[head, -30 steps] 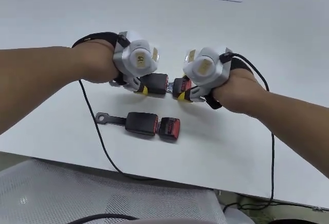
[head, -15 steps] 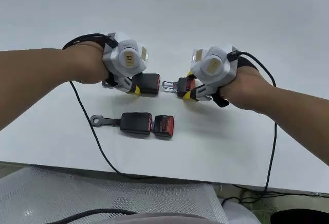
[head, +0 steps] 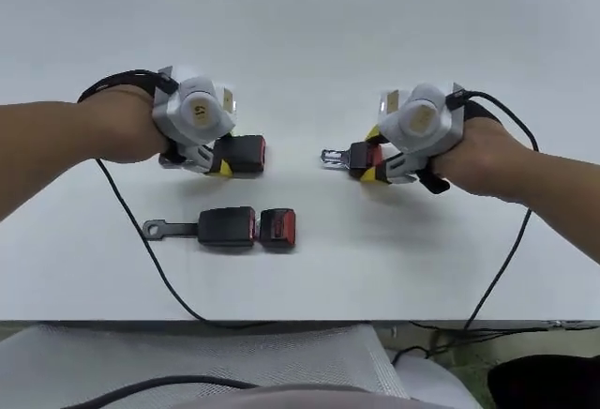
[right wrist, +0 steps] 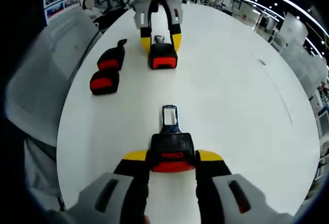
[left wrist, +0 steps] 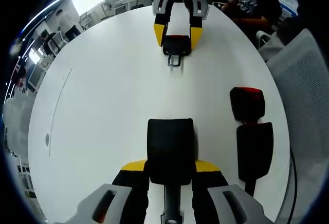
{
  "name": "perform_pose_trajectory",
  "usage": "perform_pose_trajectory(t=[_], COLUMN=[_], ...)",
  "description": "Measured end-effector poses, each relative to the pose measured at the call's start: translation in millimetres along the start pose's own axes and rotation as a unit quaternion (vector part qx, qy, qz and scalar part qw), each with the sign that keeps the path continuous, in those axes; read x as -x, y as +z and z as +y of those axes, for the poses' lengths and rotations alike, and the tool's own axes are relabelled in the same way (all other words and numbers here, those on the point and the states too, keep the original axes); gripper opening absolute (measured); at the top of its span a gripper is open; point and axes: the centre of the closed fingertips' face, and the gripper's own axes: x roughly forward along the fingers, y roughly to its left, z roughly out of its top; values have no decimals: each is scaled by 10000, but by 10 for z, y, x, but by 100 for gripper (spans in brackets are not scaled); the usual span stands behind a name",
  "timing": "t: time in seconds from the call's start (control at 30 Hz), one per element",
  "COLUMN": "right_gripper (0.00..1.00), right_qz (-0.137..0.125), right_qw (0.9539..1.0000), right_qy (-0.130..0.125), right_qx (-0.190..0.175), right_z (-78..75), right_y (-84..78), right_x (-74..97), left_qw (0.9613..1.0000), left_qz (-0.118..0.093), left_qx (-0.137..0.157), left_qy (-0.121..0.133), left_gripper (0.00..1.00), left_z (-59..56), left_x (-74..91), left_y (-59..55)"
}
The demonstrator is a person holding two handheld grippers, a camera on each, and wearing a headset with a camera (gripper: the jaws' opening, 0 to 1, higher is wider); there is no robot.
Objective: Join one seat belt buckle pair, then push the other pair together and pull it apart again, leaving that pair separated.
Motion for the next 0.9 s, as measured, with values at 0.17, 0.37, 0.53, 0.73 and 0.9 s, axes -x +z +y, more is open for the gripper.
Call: perform_pose_trajectory(t=[0.17, 0.37, 0.53, 0.73, 0.9], right_gripper=[35, 36, 36, 37, 54], right_qz=[126, 287, 254, 215, 231], right_qw=[9999, 9995, 9994, 9995, 9989], right_qy=[-53, -98, -113, -138, -359], right_qx=[-20, -105, -205, -196, -197], right_z=[-3, -20, -21, -22, -65], right_y=[-230, -458, -457, -442, -424], right_x=[125, 242, 238, 236, 257], left_qw=[10000, 10000, 9999, 9993, 9991], left_qz=[34, 55, 95, 133, 86], left_qx=[14, 18, 46, 262, 157], left_qy=[12, 58, 118, 215, 378], left_gripper=[32, 32, 32, 33, 37], left_z=[-3, -11, -16, -3, 24], left_x=[-2, 5, 15, 21, 38], left_y=[1, 5, 9, -4, -1])
